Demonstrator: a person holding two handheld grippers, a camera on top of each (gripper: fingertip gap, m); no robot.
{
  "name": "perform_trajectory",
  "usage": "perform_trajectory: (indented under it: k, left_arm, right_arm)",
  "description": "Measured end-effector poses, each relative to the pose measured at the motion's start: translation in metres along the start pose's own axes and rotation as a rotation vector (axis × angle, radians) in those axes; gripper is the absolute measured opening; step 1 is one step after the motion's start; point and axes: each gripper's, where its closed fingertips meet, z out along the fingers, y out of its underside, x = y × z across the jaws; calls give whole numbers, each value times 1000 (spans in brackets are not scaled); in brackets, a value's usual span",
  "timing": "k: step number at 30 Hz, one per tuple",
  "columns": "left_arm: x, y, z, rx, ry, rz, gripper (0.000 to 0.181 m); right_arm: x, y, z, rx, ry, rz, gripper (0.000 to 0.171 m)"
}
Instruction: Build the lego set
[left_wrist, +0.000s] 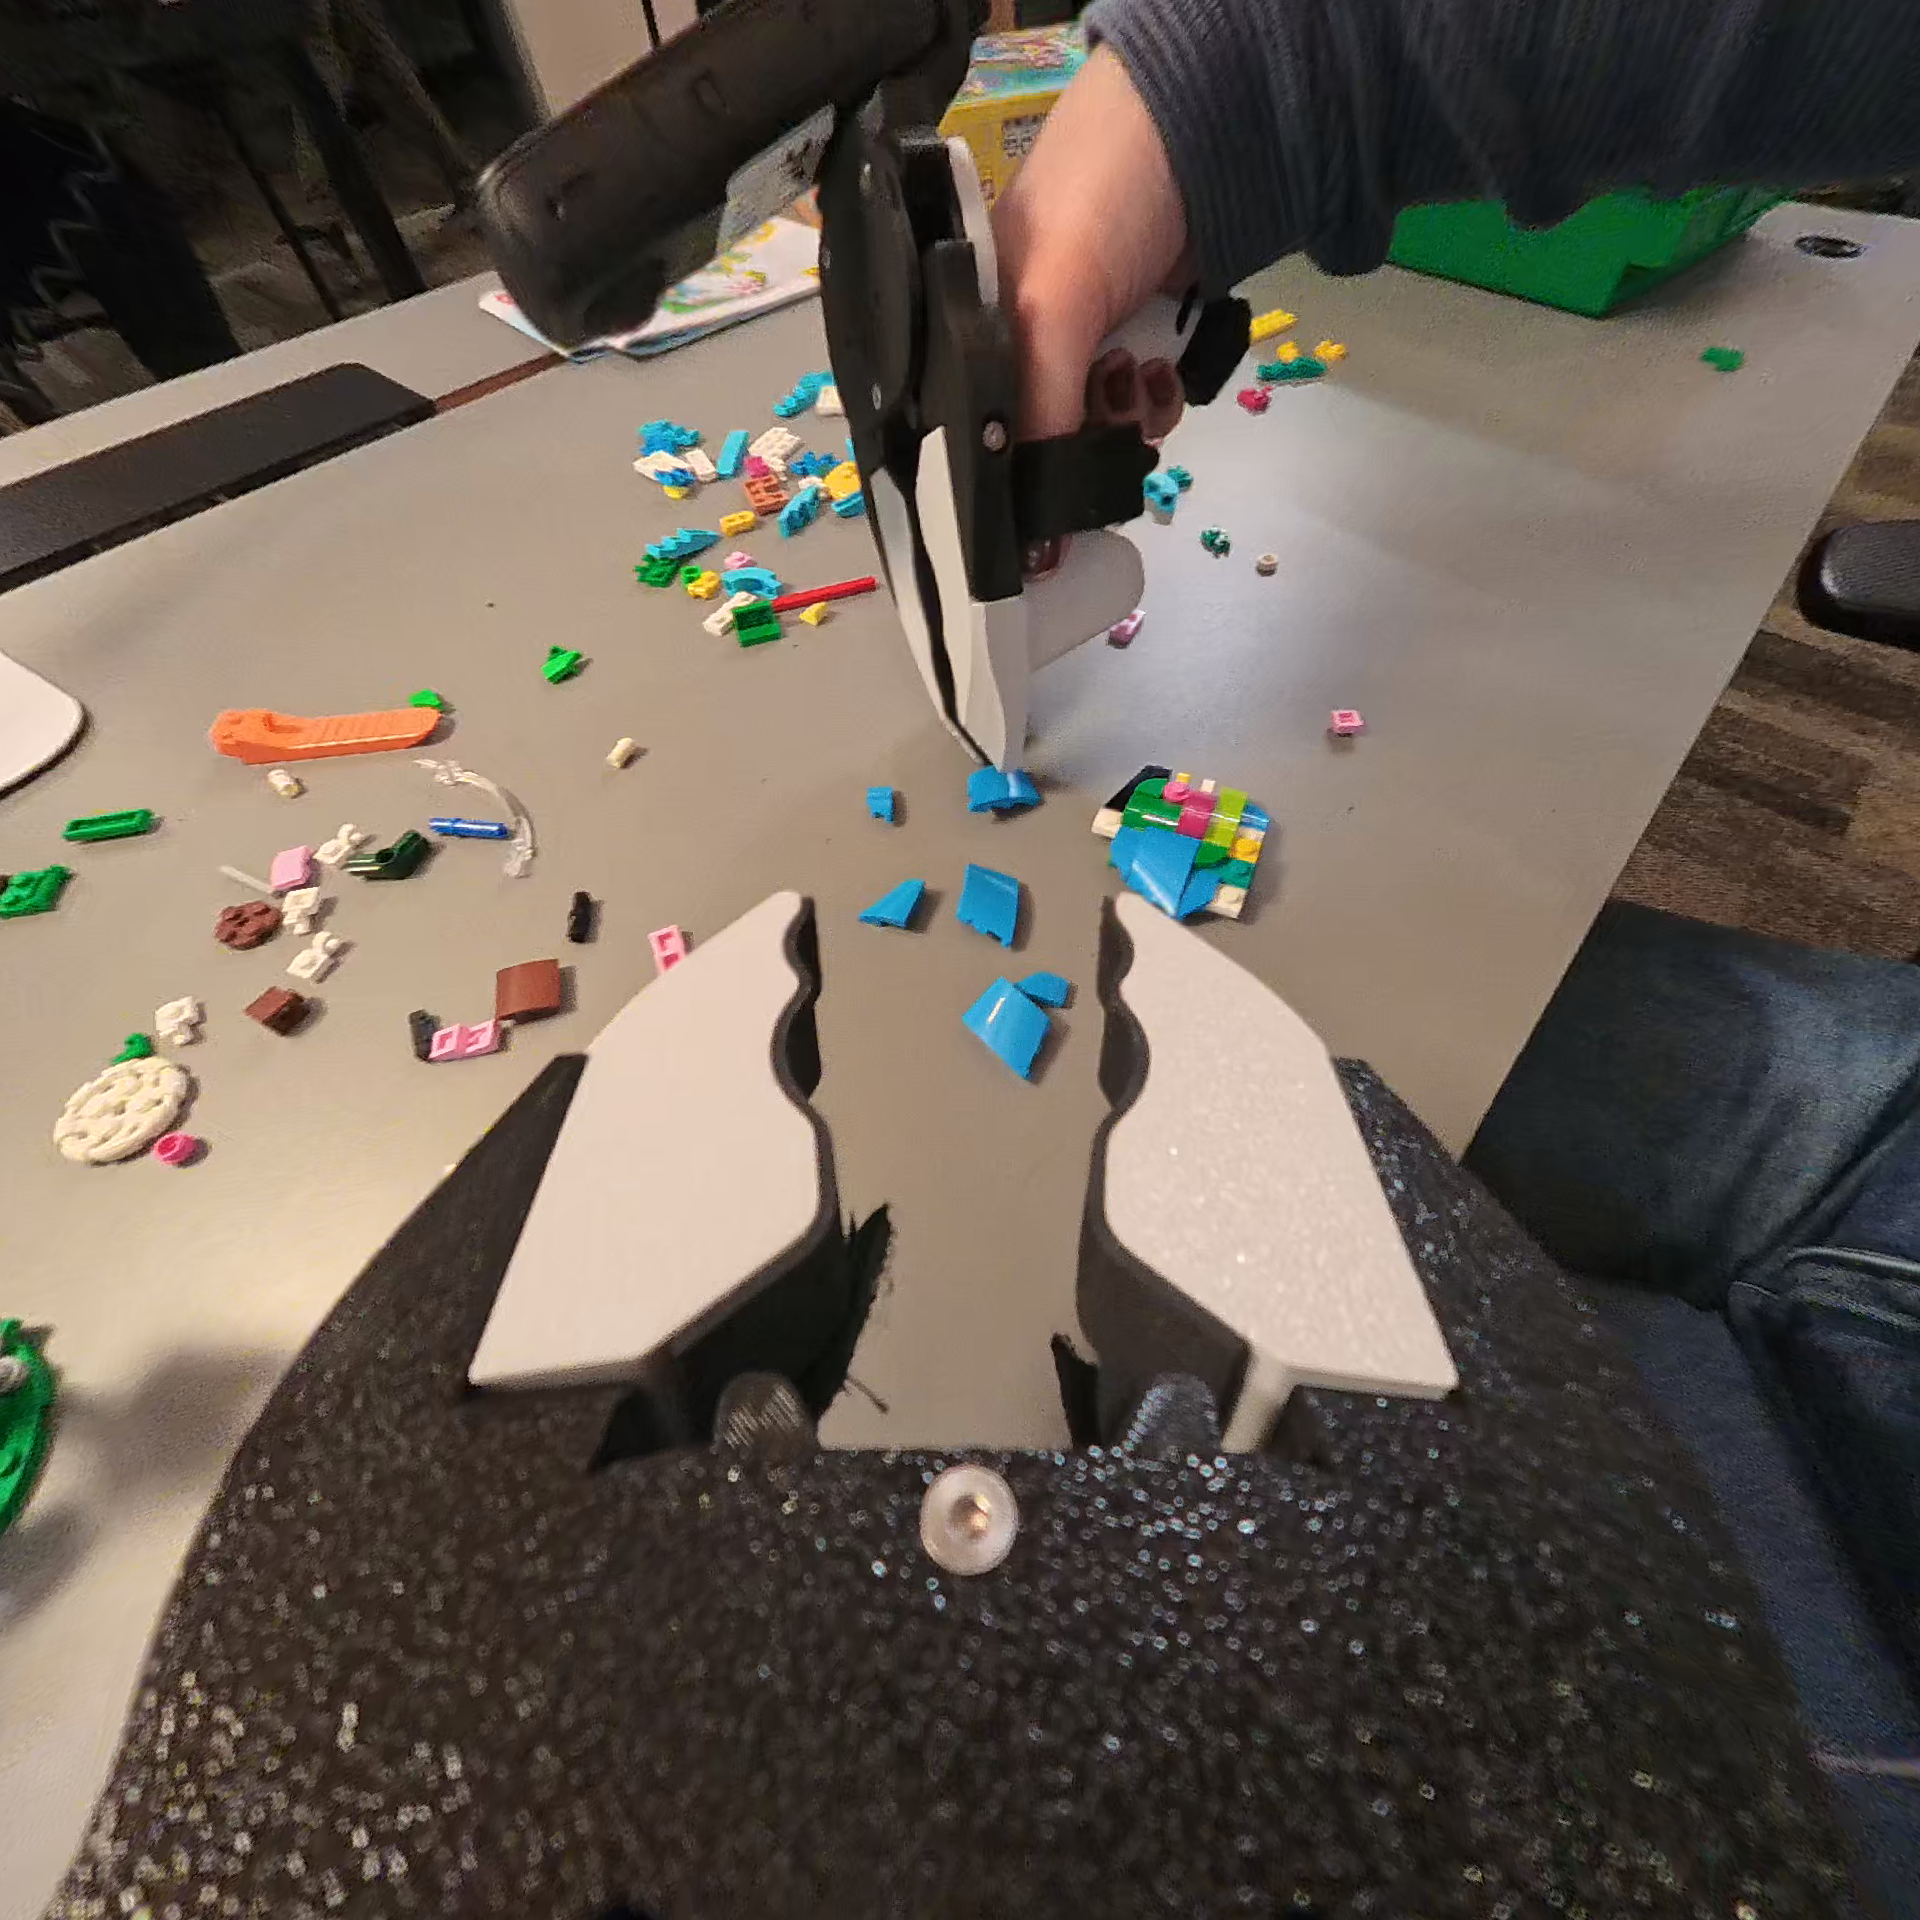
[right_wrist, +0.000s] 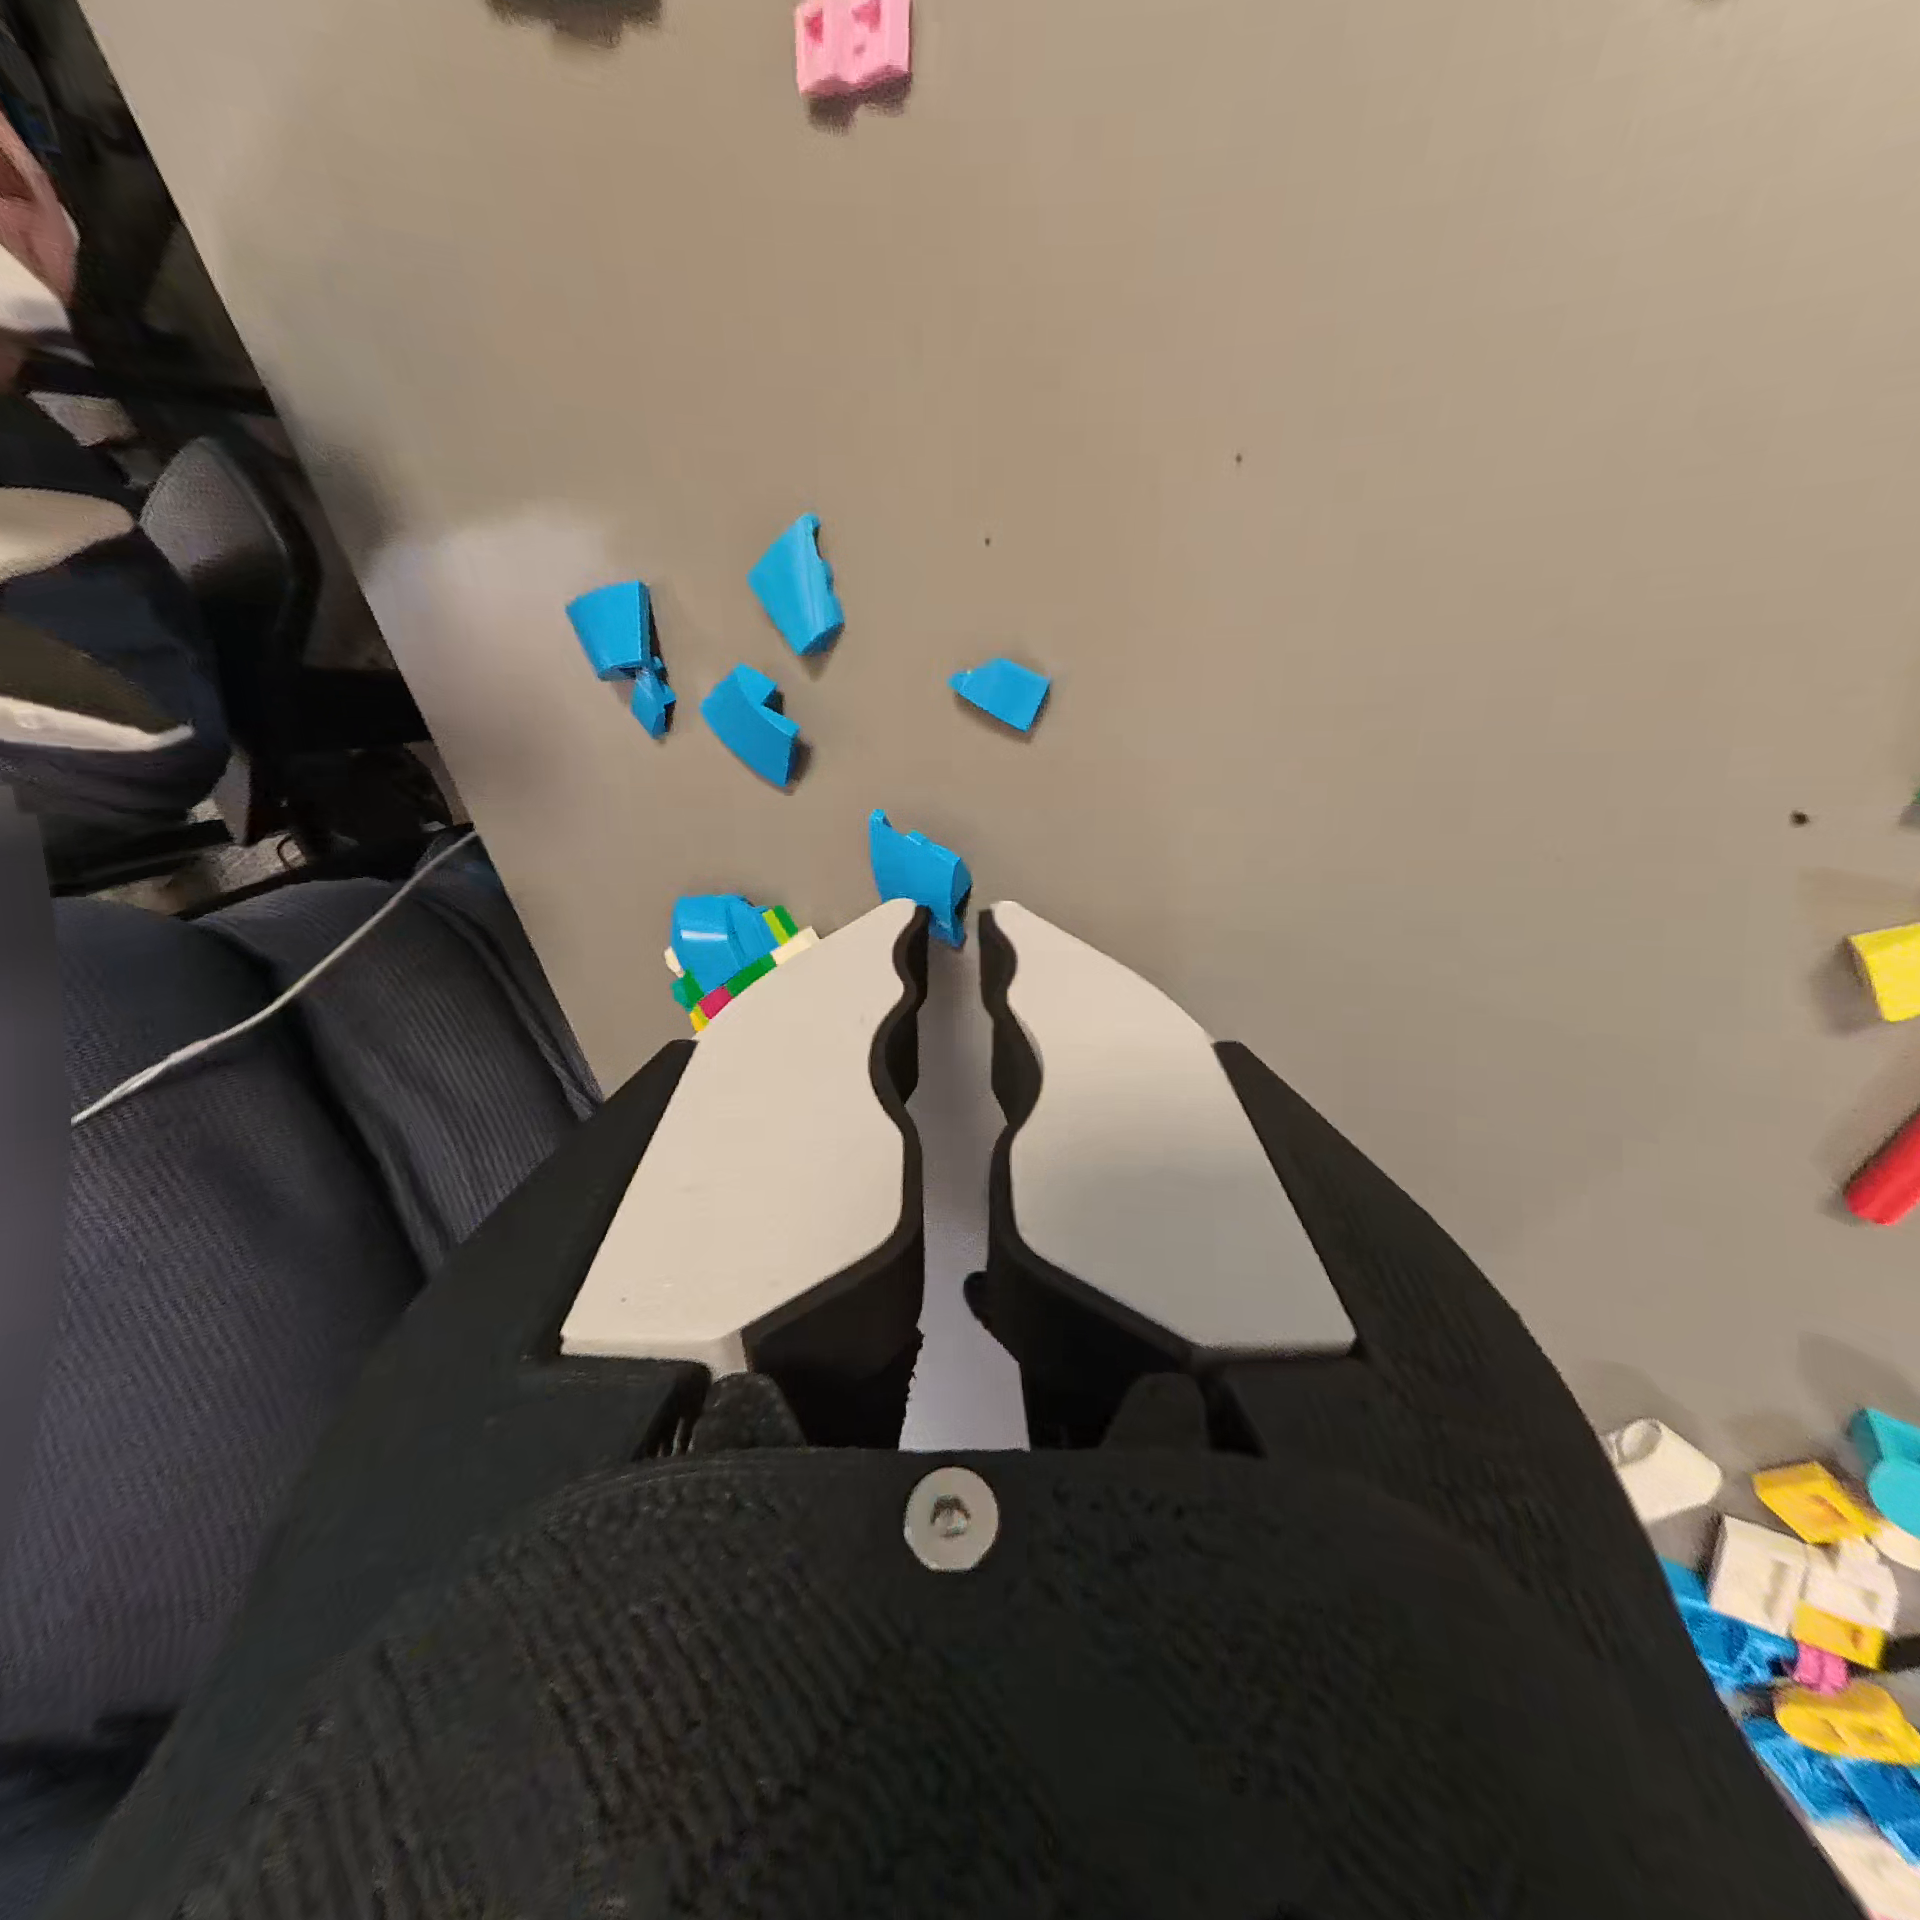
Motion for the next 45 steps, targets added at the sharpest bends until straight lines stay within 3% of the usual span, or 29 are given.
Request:
perform_trajectory:
  k: [1, 6, 8, 11, 15, 18, 21, 24, 27, 37, 45]
  left_arm:
    - [-3, 0, -1, 5, -13, 3, 51]
    - [-34, 1, -7, 87, -214, 24, 44]
    - [-50, -2, -11, 172, -346, 25, 40]
    - [-59, -7, -16, 269, -497, 37, 39]
    - [-55, -21, -24, 357, -661, 143, 28]
    - [-53, -27, -28, 395, -745, 170, 19]
    - [-54, -26, -23, 392, -713, 99, 14]
    - [-57, -26, -17, 386, -679, 56, 9]
    - [-56, -29, -10, 379, -676, 105, 0]
    - [-68, -35, 8, 376, -652, 116, 0]
    - [-63, -37, 21, 360, -608, 184, 0]
  right_arm:
    - [1, -2, -2, 8, 24, -5, 12]
    - [12, -14, -28, 157, 265, -98, 43]
    - [18, -24, -57, 381, 424, -133, 42]
    - [23, -21, -119, 858, 666, -157, 36]
    - [37, 51, -198, 1377, 1069, -153, 14]
    - [49, 117, -234, 1563, 1408, -101, 4]
    - [59, 142, -233, 1586, 1528, -127, 1]
    - [70, 133, -207, 1466, 1546, -225, 0]
    - [67, 124, -206, 1444, 1571, -283, 0]
    - [95, 153, -227, 1566, 1542, -49, 0]
    - [101, 151, -228, 1561, 1523, -42, 0]
